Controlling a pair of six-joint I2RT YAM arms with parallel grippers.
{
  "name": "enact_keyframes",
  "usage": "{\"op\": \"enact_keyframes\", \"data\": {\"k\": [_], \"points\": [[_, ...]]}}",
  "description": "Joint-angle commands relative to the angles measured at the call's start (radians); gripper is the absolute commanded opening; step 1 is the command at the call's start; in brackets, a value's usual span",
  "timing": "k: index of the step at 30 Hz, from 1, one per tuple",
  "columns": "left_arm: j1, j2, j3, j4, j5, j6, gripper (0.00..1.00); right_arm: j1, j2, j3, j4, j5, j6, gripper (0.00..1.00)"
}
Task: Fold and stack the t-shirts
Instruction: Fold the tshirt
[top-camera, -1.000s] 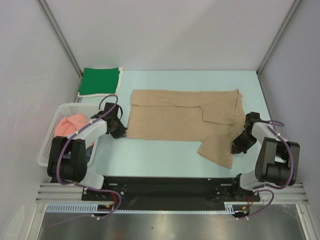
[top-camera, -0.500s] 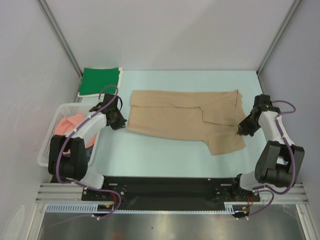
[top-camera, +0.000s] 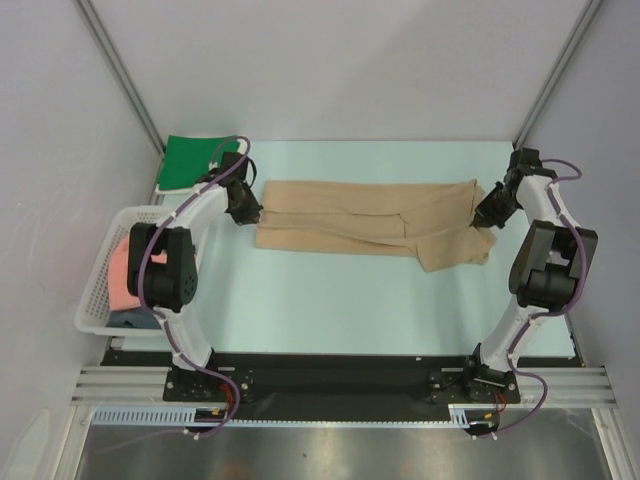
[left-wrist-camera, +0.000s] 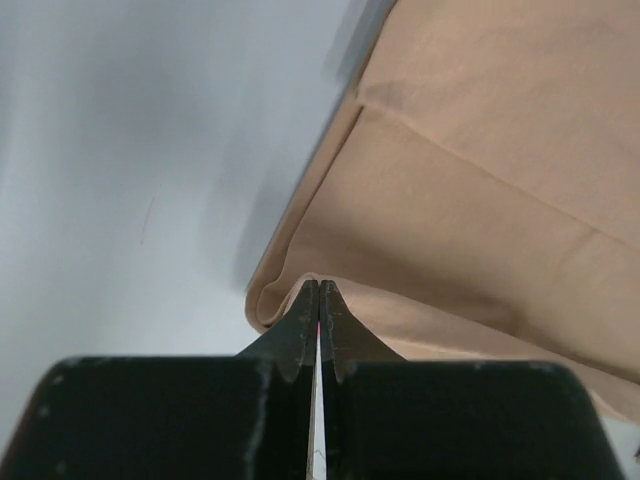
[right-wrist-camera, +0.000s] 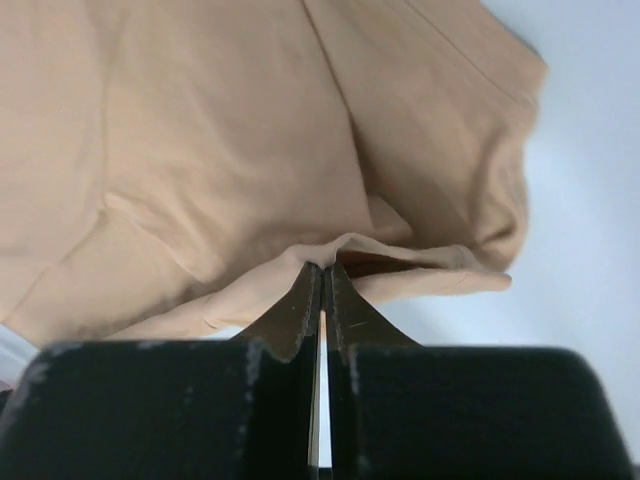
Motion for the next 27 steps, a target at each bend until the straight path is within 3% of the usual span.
{"op": "enact_keyframes", "data": {"k": [1, 9, 17, 27], "points": [[0.007, 0.062, 0.123, -0.047, 0.023, 0.027, 0.0, 0.001, 0.052, 0.106, -0.013, -0.061, -0.024, 0.0], [0.007, 0.179, 0.276, -0.106, 0.025, 0.01, 0.0, -0.006, 0.144, 0.249, -0.029, -0.09, -0.015, 0.0], [0.012, 0.228, 0.338, -0.121, 0.011, -0.001, 0.0, -0.023, 0.263, 0.384, -0.03, -0.176, -0.01, 0.0], [0.017, 0.292, 0.393, -0.121, 0.039, -0.013, 0.0, -0.04, 0.397, 0.51, -0.085, -0.247, -0.033, 0.08]]}}
